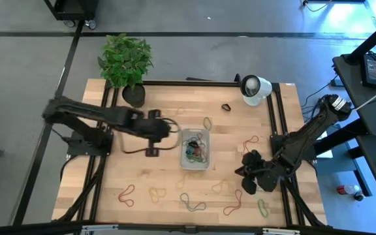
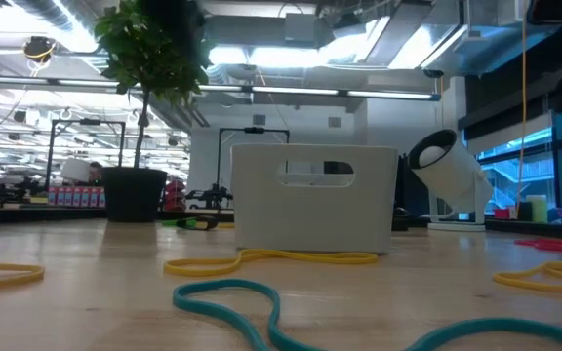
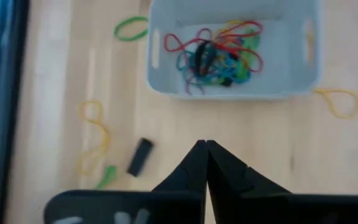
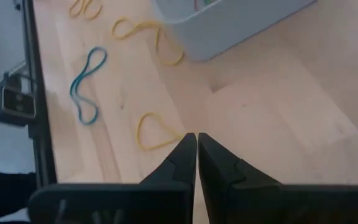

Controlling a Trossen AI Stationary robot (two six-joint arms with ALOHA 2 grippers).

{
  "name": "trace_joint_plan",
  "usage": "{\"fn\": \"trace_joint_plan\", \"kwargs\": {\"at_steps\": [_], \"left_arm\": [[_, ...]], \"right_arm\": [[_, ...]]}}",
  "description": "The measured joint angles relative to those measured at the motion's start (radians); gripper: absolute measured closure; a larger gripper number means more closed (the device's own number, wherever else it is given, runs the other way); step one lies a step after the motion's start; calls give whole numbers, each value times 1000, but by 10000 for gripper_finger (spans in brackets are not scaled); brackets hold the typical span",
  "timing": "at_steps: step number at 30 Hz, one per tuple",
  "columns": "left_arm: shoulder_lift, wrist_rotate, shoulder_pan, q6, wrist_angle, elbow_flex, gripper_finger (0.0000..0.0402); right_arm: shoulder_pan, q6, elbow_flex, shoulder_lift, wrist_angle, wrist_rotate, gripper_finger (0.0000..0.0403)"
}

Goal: Pick and place rubber bands into bin
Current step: Put the blue rubber band into the gray bin

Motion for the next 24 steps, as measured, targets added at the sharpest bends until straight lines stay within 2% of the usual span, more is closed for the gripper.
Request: {"fn": "trace_joint_plan", "kwargs": {"at_steps": [5, 8, 12, 18, 24], "left_arm": [[-280, 59, 0, 0, 281, -339, 399], [-425, 78, 6, 0, 438, -519, 400], [-581, 78, 27, 0, 585, -715, 400], [-753, 105, 75, 0, 673, -910, 400], [-876, 191, 109, -1, 733, -1005, 401]], "right_arm": [[-56, 26, 33, 0, -10, -1, 398], [-82, 92, 75, 0, -86, -14, 397], [-106, 239, 138, 2, -234, -118, 400], [-104, 423, 234, 70, -423, -308, 401], [-104, 535, 266, 173, -524, -540, 400]]}}
